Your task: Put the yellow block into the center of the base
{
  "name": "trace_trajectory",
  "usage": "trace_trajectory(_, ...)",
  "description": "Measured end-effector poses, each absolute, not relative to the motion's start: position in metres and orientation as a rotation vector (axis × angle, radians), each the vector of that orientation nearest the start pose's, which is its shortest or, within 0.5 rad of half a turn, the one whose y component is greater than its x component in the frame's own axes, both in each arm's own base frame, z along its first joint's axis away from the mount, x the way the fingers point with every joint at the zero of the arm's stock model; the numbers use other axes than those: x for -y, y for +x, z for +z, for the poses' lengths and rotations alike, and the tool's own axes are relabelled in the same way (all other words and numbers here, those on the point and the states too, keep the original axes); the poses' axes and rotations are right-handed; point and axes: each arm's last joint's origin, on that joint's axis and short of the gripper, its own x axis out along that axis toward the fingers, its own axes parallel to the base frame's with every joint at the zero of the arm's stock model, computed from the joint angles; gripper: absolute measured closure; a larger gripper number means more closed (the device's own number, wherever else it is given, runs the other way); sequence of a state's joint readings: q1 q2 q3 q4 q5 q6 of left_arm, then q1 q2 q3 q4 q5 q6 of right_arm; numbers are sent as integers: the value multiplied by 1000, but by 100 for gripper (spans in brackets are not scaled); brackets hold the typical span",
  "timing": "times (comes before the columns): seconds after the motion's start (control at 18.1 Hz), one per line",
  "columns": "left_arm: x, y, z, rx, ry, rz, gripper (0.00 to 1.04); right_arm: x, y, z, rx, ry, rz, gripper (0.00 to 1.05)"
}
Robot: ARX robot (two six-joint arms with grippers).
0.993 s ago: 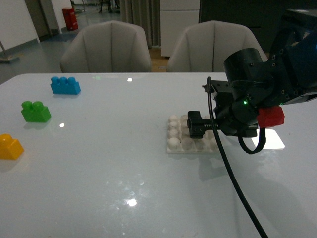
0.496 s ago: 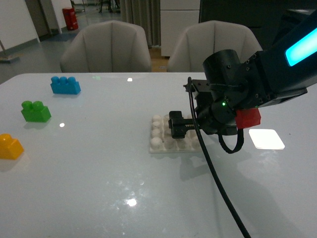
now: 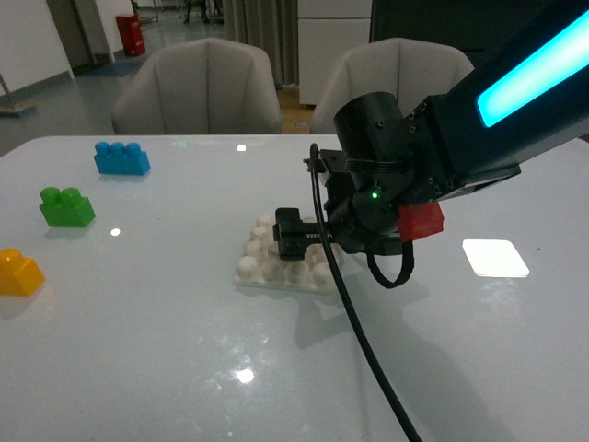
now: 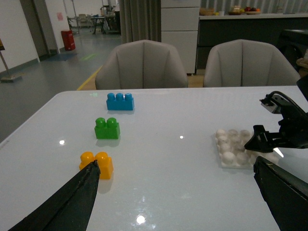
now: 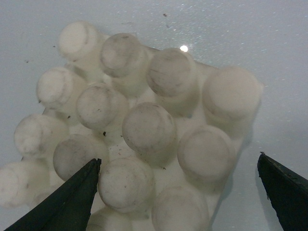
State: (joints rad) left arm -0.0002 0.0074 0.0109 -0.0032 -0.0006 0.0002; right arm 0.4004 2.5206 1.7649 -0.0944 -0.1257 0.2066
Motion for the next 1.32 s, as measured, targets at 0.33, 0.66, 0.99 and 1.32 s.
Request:
trace_trajectory(0.33,0,97,166,0,0,0,7,-229,468,61,-904,86,440,6)
trace_trajectory(0.66,0,97,166,0,0,0,7,-223,467,62,-902,96,437,6)
trace_trajectory(0.99,0,97,166,0,0,1,7,-95,431,203,-456,279,195,6)
trace_trajectory(1.32,0,97,166,1,0,0,7,-34,306,265,-30,174,28,23)
